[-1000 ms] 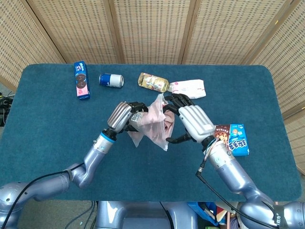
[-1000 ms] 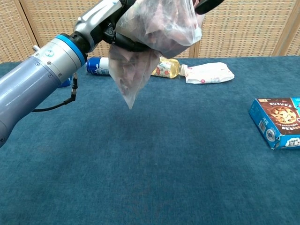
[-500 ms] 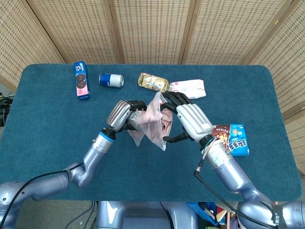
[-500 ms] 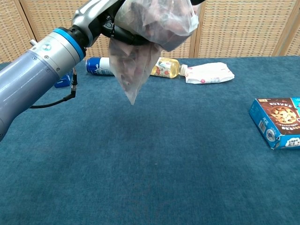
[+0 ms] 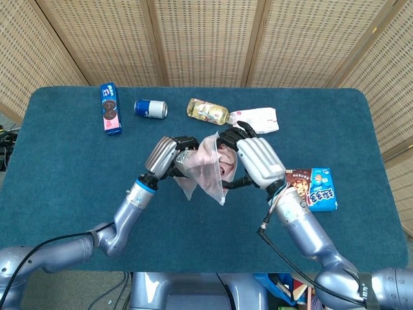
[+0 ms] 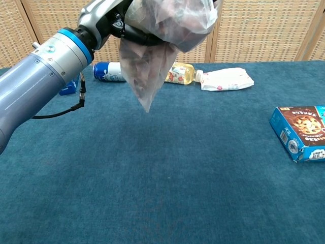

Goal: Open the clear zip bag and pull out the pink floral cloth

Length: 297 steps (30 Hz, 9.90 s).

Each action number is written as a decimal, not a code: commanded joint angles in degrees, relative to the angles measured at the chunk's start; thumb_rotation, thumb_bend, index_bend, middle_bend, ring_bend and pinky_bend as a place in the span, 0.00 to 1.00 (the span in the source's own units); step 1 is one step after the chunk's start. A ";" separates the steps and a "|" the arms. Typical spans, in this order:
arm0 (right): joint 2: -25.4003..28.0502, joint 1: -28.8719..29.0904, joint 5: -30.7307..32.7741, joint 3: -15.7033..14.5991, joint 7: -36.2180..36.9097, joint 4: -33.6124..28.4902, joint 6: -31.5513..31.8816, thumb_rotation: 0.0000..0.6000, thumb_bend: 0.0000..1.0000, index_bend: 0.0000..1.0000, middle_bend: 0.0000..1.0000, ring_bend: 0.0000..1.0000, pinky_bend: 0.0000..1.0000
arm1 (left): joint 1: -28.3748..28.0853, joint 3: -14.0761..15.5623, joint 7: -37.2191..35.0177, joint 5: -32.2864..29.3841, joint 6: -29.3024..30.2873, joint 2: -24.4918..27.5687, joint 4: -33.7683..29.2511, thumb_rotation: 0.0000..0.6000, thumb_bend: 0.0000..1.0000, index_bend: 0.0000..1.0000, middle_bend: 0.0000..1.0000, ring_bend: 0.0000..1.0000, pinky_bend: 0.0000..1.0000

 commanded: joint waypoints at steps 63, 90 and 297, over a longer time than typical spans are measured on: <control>-6.88 -2.07 -6.90 1.51 -2.66 2.41 7.77 1.00 0.71 0.75 0.50 0.40 0.23 | 0.63 -1.60 0.75 -3.59 -1.65 0.79 -3.59 1.00 0.39 0.71 0.57 0.55 0.67; -7.44 -3.75 -10.34 1.66 -1.38 2.84 8.08 1.00 0.81 0.78 0.53 0.42 0.23 | 0.92 0.12 1.62 -2.92 -3.69 2.34 -3.60 1.00 0.38 0.14 0.01 0.12 0.33; 2.02 -8.52 -17.02 -3.07 11.68 8.67 -0.94 1.00 0.82 0.79 0.52 0.42 0.23 | 6.66 12.80 5.04 -6.58 -26.04 26.81 -2.24 1.00 0.69 0.77 0.09 0.00 0.00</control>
